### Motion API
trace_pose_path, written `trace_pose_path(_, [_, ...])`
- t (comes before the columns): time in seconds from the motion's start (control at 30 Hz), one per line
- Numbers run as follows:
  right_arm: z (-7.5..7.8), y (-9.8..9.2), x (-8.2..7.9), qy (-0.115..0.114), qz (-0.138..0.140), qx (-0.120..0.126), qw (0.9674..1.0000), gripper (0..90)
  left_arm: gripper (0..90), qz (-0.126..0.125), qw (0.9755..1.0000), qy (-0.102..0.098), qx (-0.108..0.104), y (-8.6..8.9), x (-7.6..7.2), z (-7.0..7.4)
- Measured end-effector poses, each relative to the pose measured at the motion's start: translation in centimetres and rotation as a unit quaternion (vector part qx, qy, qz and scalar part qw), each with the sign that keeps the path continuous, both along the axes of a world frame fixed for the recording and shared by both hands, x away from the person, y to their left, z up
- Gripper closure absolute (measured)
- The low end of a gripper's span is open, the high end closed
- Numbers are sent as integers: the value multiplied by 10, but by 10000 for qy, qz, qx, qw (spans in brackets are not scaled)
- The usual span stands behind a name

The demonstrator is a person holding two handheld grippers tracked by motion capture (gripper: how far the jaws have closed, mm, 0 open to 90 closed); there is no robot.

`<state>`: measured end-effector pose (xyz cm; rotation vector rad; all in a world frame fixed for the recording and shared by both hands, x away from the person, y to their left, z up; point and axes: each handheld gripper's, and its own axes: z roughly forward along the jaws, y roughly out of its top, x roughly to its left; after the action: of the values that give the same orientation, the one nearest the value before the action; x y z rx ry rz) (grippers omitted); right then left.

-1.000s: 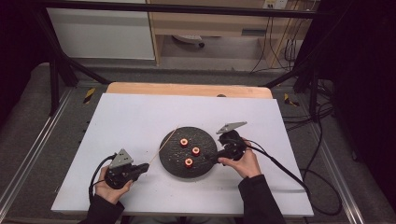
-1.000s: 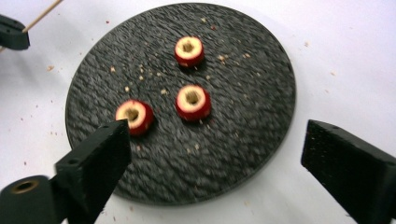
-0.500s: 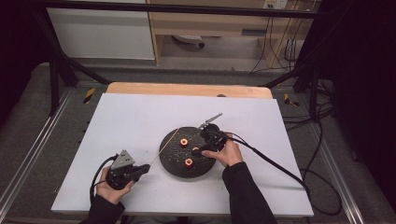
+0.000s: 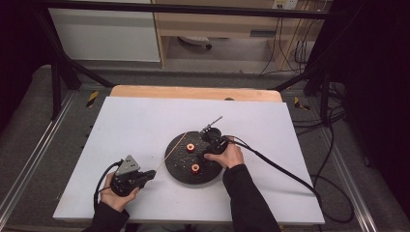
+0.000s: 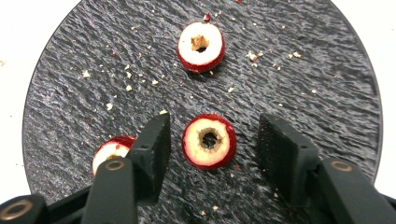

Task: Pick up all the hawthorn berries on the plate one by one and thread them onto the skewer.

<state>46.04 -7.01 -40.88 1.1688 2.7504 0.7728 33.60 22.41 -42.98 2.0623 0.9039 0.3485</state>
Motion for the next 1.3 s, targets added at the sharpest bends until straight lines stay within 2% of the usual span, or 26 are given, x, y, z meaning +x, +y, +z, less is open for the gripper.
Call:
trace_pose_path(0.4, [-5, 2, 3, 230, 62, -51, 9997, 595, 882, -8, 10000, 10, 2, 0, 0, 0])
trace_pose_path(0.67, [-5, 1, 5, 319, 44, -29, 9995, 604, 882, -18, 10000, -5, 7, -1, 0, 0])
trace_pose_path(0.77, [-2, 1, 4, 331, -27, 66, 9994, 605, 882, -7, 10000, -15, -2, -1, 0, 0])
trace_pose_path(1.3, [26, -15, -12, 19, -174, 467, 9988, 608, 882, -26, 10000, -90, -6, -4, -4, 2])
